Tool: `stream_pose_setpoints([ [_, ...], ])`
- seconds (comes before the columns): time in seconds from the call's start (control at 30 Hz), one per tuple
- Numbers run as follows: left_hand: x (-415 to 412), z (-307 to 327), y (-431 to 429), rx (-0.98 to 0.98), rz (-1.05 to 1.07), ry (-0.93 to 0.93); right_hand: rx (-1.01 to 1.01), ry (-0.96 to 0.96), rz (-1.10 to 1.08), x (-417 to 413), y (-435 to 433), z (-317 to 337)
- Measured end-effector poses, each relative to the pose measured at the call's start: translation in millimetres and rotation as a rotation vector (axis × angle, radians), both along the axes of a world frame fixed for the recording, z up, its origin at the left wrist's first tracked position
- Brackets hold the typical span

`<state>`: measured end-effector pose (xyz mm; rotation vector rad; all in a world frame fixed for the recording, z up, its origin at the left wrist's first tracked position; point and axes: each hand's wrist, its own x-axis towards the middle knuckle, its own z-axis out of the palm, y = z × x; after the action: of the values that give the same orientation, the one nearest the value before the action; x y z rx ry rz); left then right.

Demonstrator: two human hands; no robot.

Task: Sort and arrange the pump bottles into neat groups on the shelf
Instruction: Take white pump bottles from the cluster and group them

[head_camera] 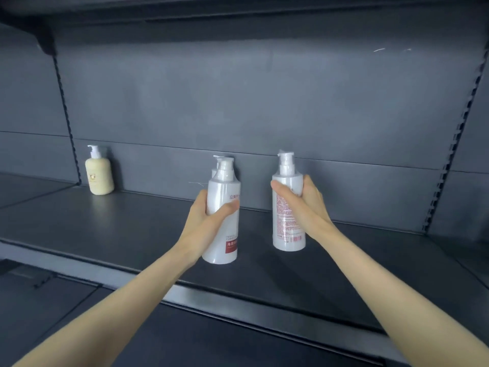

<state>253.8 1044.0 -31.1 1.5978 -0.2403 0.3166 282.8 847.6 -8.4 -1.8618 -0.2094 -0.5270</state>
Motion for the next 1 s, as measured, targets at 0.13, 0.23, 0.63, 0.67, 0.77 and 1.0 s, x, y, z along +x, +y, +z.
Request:
stream_pose_setpoints([
  [0.13, 44.1, -3.2, 13.8, 0.028, 0.000, 0.008, -0.022, 0.017, -0.001, 44.0, 11.7, 0.5],
  [0.23, 68.4, -7.1, 23.2, 0.051, -0.016, 0.028, -0.023, 0.042, -0.001, 69.8, 21.4, -7.1],
  [0.63, 144.8, -15.3, 53.0, 0.152, -0.175, 0.009, -0.052, 0.084, -0.140, 136.6, 59.8, -32.3],
  [0.67, 149.8, -16.7, 55.5, 0.161, -0.181, 0.007, -0.048, 0.084, -0.154, 138.7, 62.6, -33.2],
  [0.77, 162.3, -21.6, 62.9, 0.179, -0.197, 0.012, -0.043, 0.091, -0.189, 143.5, 69.8, -35.7],
  [1.0, 184.7, -29.0, 69.3, 0.183, -0.245, 0.018, -0.041, 0.100, -0.241, 151.8, 77.2, -40.8],
])
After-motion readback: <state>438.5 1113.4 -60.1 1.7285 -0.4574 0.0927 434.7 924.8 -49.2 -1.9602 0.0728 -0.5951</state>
